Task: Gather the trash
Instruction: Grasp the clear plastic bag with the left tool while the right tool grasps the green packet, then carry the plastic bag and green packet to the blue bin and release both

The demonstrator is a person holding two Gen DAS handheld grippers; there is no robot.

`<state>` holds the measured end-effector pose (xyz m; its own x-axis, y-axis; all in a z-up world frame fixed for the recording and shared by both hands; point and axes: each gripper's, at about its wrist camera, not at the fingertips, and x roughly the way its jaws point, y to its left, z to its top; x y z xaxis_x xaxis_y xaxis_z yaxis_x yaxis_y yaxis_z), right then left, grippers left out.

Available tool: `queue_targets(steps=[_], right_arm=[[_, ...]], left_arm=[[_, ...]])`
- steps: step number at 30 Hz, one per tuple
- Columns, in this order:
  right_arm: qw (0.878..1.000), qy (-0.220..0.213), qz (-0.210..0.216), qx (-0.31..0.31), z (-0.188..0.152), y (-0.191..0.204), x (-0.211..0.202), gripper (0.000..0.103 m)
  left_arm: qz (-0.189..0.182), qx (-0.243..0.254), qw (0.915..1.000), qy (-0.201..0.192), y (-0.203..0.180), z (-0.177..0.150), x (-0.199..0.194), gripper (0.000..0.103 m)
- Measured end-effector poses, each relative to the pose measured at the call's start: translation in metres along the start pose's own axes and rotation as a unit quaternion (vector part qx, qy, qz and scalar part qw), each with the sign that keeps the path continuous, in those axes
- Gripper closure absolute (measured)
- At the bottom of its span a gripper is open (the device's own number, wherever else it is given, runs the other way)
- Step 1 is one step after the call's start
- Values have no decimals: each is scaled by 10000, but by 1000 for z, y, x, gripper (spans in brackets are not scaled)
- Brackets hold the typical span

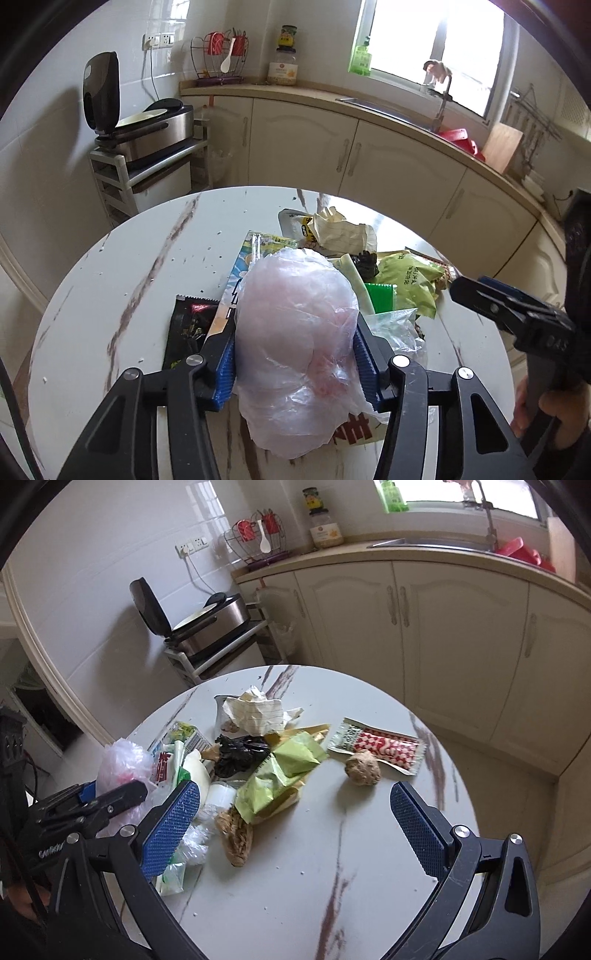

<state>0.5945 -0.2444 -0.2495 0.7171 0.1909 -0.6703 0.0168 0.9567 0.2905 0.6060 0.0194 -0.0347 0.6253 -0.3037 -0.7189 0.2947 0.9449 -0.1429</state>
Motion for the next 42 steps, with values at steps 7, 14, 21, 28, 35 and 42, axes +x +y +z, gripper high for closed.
queue_targets(steps=[7, 14, 21, 28, 35, 42], right_arm=[[9992, 390, -109, 64, 7, 5, 39, 39], [9995, 108, -56, -288, -2, 15, 25, 73], [9980, -291, 302, -480, -12, 20, -21, 95], [9933, -742, 787, -397, -28, 10, -85, 95], [9890, -1381, 506, -144, -64, -44, -176, 95], [9840, -1591, -733, 329, -120, -133, -239, 95]], left_arm=[[202, 62, 9993, -319, -9, -47, -27, 53], [123, 229, 9984, -501, -26, -79, -69, 53], [-12, 312, 9978, -585, -42, -101, -102, 53], [-132, 461, 9967, -660, -72, -121, -137, 53], [-610, 867, 9919, -693, -150, -140, -157, 53], [-1415, 1496, 9783, -225, -273, -163, -121, 53]])
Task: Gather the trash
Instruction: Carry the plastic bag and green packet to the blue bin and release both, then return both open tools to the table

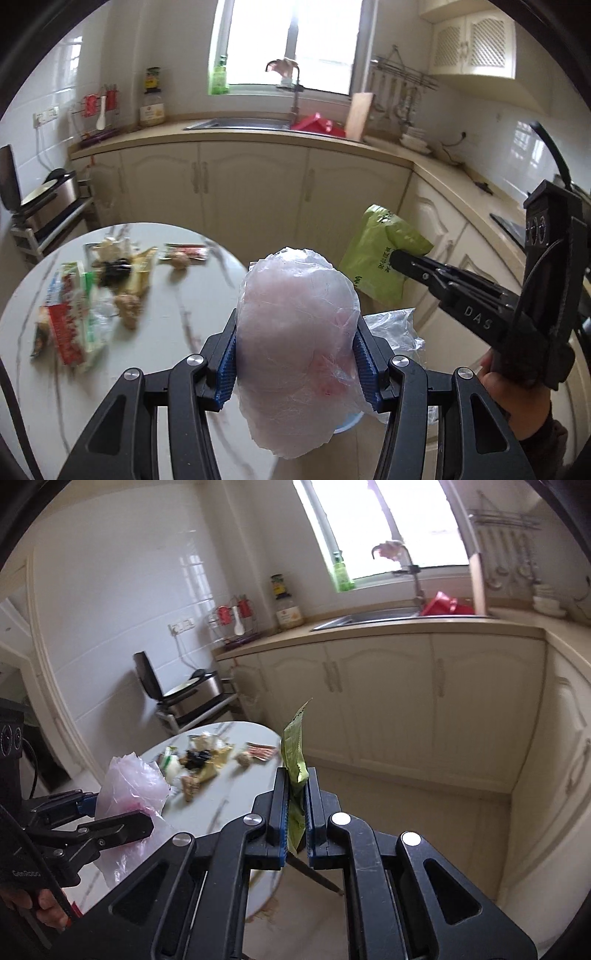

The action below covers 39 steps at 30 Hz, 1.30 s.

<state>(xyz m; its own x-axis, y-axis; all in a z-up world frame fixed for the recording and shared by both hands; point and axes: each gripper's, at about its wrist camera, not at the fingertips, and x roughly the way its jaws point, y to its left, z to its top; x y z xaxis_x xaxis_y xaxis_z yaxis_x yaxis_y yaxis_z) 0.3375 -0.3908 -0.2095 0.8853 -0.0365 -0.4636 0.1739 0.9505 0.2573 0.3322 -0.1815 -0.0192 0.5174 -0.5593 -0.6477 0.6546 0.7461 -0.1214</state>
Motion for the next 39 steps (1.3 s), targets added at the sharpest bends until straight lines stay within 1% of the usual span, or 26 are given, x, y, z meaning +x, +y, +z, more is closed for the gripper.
queue_targets(steps=[2, 3, 5, 7, 10, 13, 15, 19, 20, 21, 23, 25, 27, 29, 30, 31, 33, 34, 35, 36, 37, 38, 39], right_arm=[[9993, 123, -320, 176, -13, -31, -2, 95], [9986, 183, -385, 317, -19, -48, -2, 95], [9961, 360, -592, 538, -34, -78, 5, 95], [9933, 511, -760, 703, -50, -105, 13, 95], [9880, 757, -891, 1011, -76, -142, 30, 95], [9817, 1068, -987, 1228, -100, -171, 55, 95], [9781, 1234, -1036, 1318, -113, -185, 69, 95], [9713, 1519, -1103, 1459, -137, -206, 93, 95], [9700, 1569, -1116, 1481, -140, -209, 99, 95], [9688, 1630, -1108, 1501, -145, -212, 105, 95], [9665, 1718, -1115, 1545, -154, -218, 114, 95], [9642, 1811, -1138, 1569, -166, -224, 118, 95], [9625, 1898, -1100, 1593, -173, -227, 127, 95], [9605, 2024, -1055, 1591, -180, -226, 137, 95], [9610, 2010, -996, 1616, -182, -227, 139, 95], [9613, 2020, -920, 1630, -184, -225, 142, 94], [9597, 2134, -827, 1629, -190, -224, 152, 94], [9596, 2131, -797, 1656, -192, -223, 155, 89], [9587, 2150, -780, 1692, -193, -222, 157, 87], [9564, 2197, -804, 1750, -195, -219, 160, 79], [9535, 2254, -834, 1818, -196, -219, 160, 64], [9525, 2238, -826, 1891, -196, -217, 156, 55], [9535, 2165, -806, 1936, -194, -215, 151, 44]], left_arm=[[-213, 164, 9995, 173, -30, -2, 26, 53], [-311, 235, 9988, 279, -43, -3, 41, 53], [-400, 348, 9970, 559, -63, -9, 74, 53], [-463, 373, 9942, 892, -74, -20, 108, 53], [-374, 469, 9894, 1321, -77, -32, 162, 53], [-388, 485, 9826, 1753, -77, -51, 211, 53], [-348, 465, 9782, 1995, -73, -59, 243, 49], [-244, 528, 9697, 2373, -70, -71, 294, 47], [-201, 491, 9690, 2415, -73, -70, 308, 42], [-168, 454, 9684, 2446, -69, -71, 314, 37], [-93, 433, 9674, 2494, -71, -74, 327, 33], [-54, 416, 9675, 2493, -74, -72, 334, 32], [152, 427, 9705, 2368, -76, -67, 337, 32], [220, 401, 9732, 2255, -74, -65, 325, 31], [241, 403, 9740, 2216, -77, -61, 319, 31], [296, 415, 9764, 2099, -83, -59, 311, 31], [494, 498, 9823, 1736, -94, -54, 278, 30], [549, 586, 9845, 1562, -98, -52, 263, 29], [543, 654, 9865, 1397, -104, -49, 249, 25], [497, 681, 9883, 1273, -107, -46, 237, 22], [431, 674, 9902, 1145, -109, -43, 224, 22], [388, 669, 9919, 1008, -110, -41, 209, 21], [374, 694, 9931, 870, -111, -40, 195, 20]])
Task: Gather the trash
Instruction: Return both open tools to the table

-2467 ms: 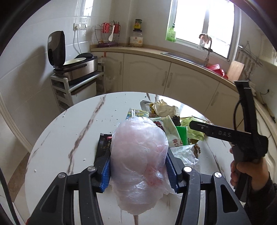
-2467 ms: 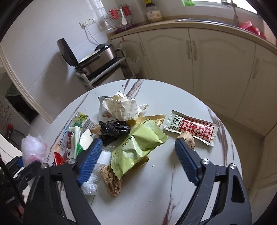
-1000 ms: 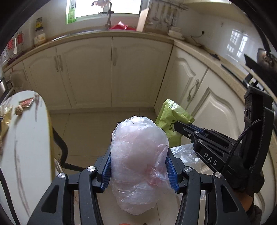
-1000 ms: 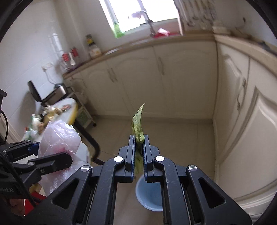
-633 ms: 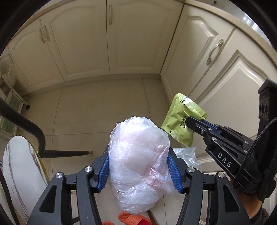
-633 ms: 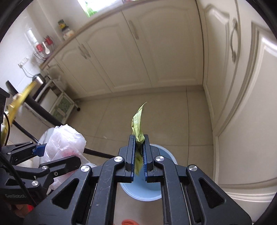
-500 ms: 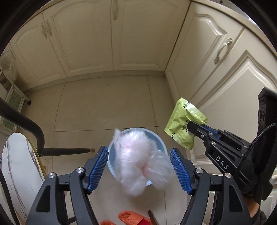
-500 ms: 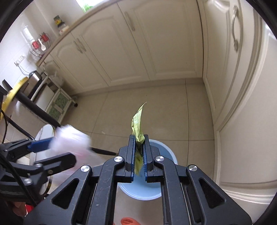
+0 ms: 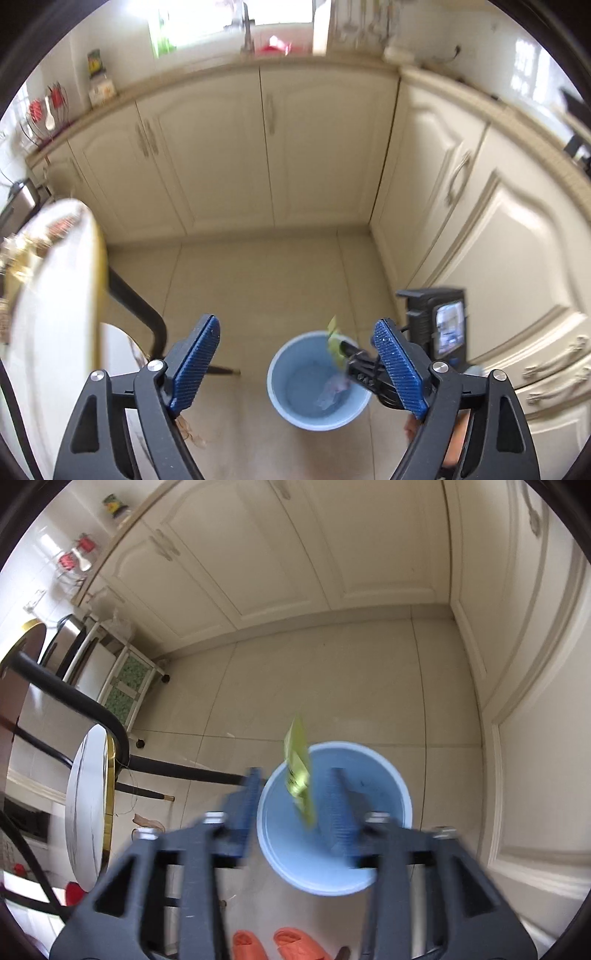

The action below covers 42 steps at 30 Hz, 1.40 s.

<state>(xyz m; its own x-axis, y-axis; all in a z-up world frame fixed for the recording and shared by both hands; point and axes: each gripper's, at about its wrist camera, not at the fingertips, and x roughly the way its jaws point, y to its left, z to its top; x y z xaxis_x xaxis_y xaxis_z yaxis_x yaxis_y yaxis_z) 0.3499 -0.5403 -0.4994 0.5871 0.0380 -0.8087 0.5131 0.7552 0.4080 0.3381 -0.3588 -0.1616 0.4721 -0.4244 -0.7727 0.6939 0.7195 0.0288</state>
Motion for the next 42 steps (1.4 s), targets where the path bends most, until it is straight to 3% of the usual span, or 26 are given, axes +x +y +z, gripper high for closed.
queue_targets(steps=[3, 6, 8, 11, 16, 20, 27, 33, 38, 40, 42], right_arm=[[9998, -154, 137, 23, -2, 12, -22, 40], [9989, -418, 202, -83, 0, 34, -57, 25], [9971, -655, 310, -237, 0, 57, -84, 25], [9923, -1027, 420, -546, 0, 98, -127, 14], [9801, -1464, 627, -1187, -4, 176, -182, 6], [9692, -1559, 777, -1743, -13, 241, -201, 1], [9571, -1386, 901, -2380, -18, 329, -184, 1], [9545, -1115, 697, -2678, -14, 356, -154, 1], [9533, -903, 586, -2822, 4, 369, -126, 1], [9515, -866, 551, -2899, 10, 372, -119, 1], [9497, -867, 476, -2971, 19, 376, -112, 1]], left_arm=[[175, 55, 9989, -423, 7, -10, -45, 11], [403, -61, 9960, -798, 17, -25, -86, 9], [544, -133, 9936, -977, 30, -43, -112, 7], [903, -243, 9884, -1199, 47, -68, -146, 1], [1344, -528, 9807, -1321, 68, -113, -194, 1], [1737, -891, 9730, -1228, 101, -139, -213, 1], [2115, -1447, 9637, -755, 168, -148, -200, 1], [1747, -1802, 9670, -432, 192, -135, -172, 1], [2068, -1690, 9635, -202, 195, -111, -153, 3], [2147, -1601, 9634, -100, 197, -98, -141, 12], [2111, -1658, 9633, 71, 203, -87, -128, 31]])
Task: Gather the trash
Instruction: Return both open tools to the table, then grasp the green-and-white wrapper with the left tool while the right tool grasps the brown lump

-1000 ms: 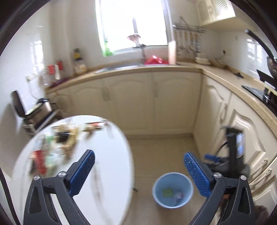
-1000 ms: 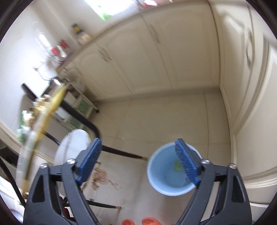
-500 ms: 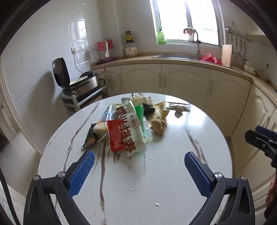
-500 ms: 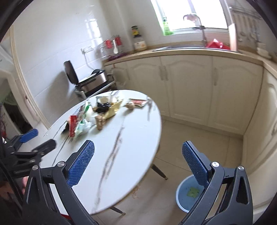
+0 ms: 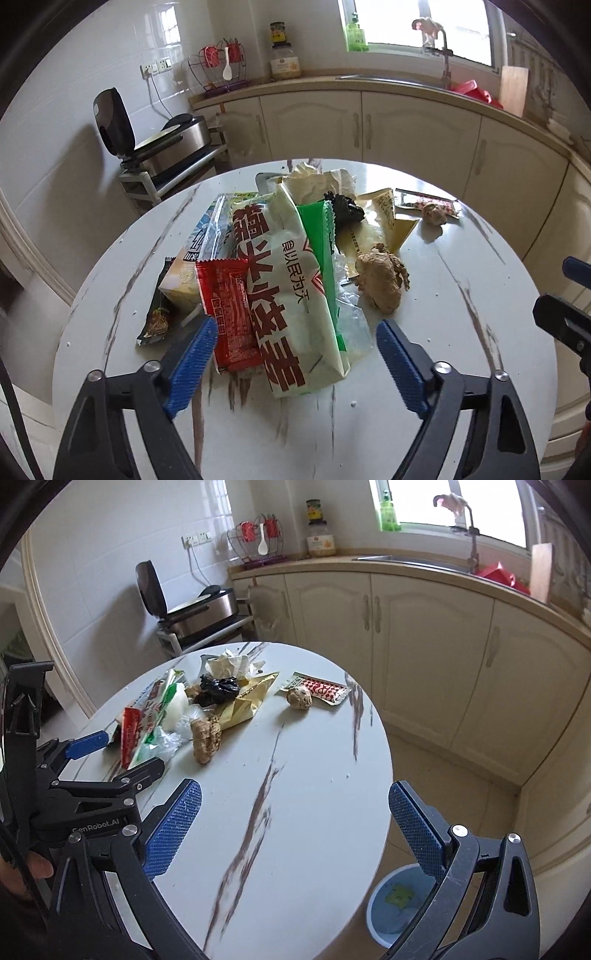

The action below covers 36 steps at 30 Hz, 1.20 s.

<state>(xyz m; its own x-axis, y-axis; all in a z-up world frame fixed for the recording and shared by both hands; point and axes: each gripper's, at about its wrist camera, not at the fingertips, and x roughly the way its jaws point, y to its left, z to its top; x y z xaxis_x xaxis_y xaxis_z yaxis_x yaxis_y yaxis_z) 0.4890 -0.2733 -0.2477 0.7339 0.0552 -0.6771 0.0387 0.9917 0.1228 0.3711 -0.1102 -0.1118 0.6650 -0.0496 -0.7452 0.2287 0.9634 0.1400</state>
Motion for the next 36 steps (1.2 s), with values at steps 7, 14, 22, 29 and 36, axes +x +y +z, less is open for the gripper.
queue_targets(steps=[7, 14, 22, 29, 36], right_arm=[[9992, 158, -65, -360, 35, -7, 45, 1], [9965, 412, -252, -677, 55, 5, 90, 28], [9930, 608, -344, -951, 65, 21, 114, 45], [9931, 682, -74, -950, 63, 20, 115, 78], [9949, 504, 368, -797, 49, 17, 82, 78]], left_arm=[[-316, -5, 9995, 36, 8, 23, 13, 55], [-858, -380, 9952, -269, 57, 14, 3, 89], [-1079, -559, 9922, -277, 94, 8, 4, 90], [-1005, -634, 9927, -229, 108, 3, 5, 89], [-948, -571, 9939, -6, 92, 9, 14, 90]])
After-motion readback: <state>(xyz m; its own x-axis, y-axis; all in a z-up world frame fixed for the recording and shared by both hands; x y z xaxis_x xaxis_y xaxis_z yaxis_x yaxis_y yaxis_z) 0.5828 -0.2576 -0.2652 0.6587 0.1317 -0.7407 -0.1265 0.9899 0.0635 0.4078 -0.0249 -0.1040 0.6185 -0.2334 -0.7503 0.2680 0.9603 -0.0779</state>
